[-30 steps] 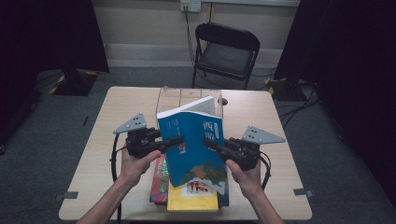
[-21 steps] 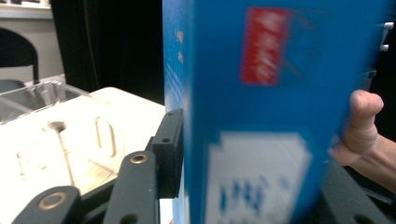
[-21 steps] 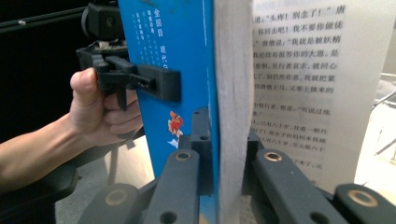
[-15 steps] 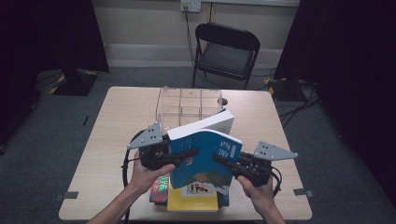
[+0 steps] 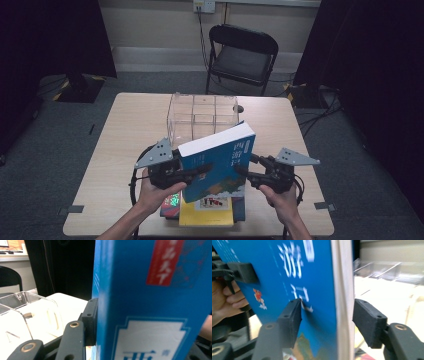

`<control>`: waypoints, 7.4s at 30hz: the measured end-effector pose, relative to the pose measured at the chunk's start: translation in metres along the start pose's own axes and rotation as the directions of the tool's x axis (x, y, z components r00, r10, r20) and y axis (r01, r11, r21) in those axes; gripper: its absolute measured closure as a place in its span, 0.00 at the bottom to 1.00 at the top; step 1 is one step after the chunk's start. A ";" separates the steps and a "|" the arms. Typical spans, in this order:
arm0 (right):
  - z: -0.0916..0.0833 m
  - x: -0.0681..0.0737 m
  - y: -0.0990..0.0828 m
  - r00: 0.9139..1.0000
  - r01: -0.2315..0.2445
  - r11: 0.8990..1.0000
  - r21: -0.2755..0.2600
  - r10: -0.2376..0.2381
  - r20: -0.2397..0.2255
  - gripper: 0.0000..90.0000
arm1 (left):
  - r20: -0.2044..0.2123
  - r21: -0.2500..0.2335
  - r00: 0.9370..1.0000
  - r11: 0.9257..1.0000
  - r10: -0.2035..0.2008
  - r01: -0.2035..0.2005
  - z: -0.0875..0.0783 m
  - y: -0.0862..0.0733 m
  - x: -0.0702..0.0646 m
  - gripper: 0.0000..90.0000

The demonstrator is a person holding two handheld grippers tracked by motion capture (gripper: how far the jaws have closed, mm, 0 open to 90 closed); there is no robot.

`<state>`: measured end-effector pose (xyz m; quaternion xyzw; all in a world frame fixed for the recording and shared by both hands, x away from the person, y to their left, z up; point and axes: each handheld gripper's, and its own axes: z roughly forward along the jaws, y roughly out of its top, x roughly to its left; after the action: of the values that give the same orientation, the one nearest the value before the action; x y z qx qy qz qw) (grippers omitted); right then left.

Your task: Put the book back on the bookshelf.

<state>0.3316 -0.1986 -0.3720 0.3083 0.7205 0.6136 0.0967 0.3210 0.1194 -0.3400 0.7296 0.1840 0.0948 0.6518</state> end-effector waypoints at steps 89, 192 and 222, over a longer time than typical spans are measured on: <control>-0.032 -0.079 -0.096 0.885 -0.164 0.913 0.373 -0.031 0.465 0.22 | -0.394 -0.015 0.906 0.986 -0.157 0.164 -0.044 0.007 0.053 0.68; -0.020 -0.083 -0.119 0.868 -0.116 0.905 0.410 -0.109 0.485 0.15 | -0.681 -0.010 0.723 0.989 -0.117 0.150 0.001 -0.039 0.128 0.66; -0.020 -0.083 -0.119 0.867 -0.115 0.905 0.409 -0.109 0.485 0.15 | -0.613 0.048 0.785 0.987 -0.090 0.151 -0.024 -0.019 0.112 0.59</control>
<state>0.3483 -0.2689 -0.4995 0.4704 0.7865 0.3416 0.2085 0.4117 0.1871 -0.3673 0.6769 0.4344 0.2740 0.5273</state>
